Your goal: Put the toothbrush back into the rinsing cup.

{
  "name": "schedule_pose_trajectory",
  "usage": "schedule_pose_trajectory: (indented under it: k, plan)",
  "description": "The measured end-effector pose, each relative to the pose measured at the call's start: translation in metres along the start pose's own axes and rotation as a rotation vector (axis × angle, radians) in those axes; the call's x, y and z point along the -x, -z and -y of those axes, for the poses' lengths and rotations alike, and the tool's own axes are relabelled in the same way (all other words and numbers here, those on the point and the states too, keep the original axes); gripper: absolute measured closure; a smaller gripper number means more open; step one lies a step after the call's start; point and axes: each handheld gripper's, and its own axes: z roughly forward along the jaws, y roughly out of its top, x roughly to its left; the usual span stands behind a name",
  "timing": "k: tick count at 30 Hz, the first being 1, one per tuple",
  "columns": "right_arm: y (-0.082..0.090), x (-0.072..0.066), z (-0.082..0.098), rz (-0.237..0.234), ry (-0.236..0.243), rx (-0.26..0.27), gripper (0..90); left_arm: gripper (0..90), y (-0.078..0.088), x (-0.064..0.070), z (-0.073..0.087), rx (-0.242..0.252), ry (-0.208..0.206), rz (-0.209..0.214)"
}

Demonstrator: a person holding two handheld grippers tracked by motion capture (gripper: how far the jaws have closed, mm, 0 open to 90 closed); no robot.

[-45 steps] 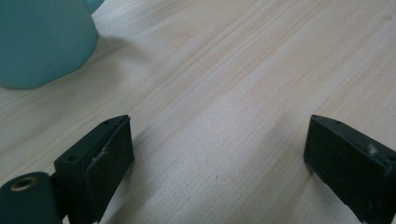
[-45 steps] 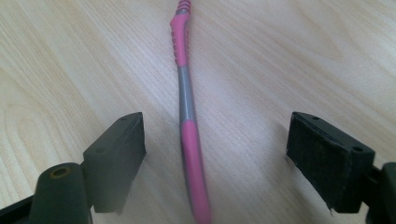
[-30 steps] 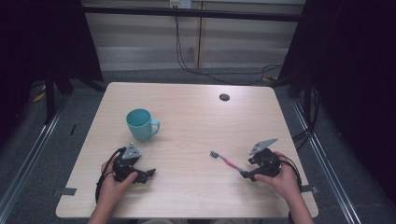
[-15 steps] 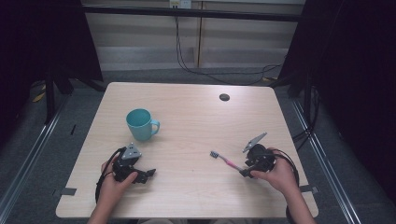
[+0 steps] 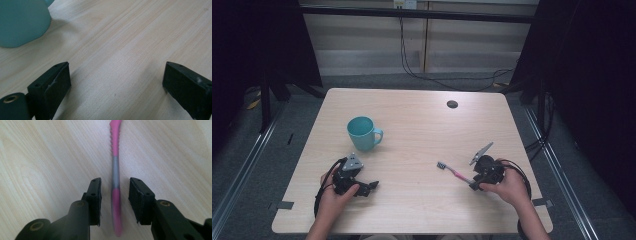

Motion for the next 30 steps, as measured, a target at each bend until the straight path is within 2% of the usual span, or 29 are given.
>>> schedule_pose_trajectory:
  k: [6,10,11,17,18,19,30]
  plan:
    - [-0.0016,-0.0001,-0.0013,0.001,0.02,-0.023,64.5,7.6,-0.0001,0.0,0.0,0.0,0.001,0.003]
    - [-0.0016,-0.0015,-0.005,0.007,0.048,-0.059,67.2,7.6,-0.0001,0.0,0.0,0.0,0.0,0.003]
    - [-0.0013,-0.0028,-0.0062,0.014,0.04,-0.078,67.2,7.6,-0.0001,0.0,0.0,0.0,0.0,0.003]
    - [-0.0036,-0.0032,-0.009,0.023,0.068,-0.11,73.7,7.6,-0.0001,0.0,0.0,0.0,0.0,0.003]
    - [-0.0037,-0.0032,-0.0092,0.024,0.064,-0.11,75.2,7.6,0.0,0.0,0.0,0.0,0.0,0.003]
    - [-0.0034,-0.0032,-0.0094,0.027,0.059,-0.114,81.7,7.6,-0.0001,0.0001,0.0001,0.001,0.001,0.002]
    - [-0.0029,-0.0013,-0.0061,-0.002,0.005,-0.087,82.9,7.5,0.0,0.0001,0.0,-0.001,0.001,0.0]
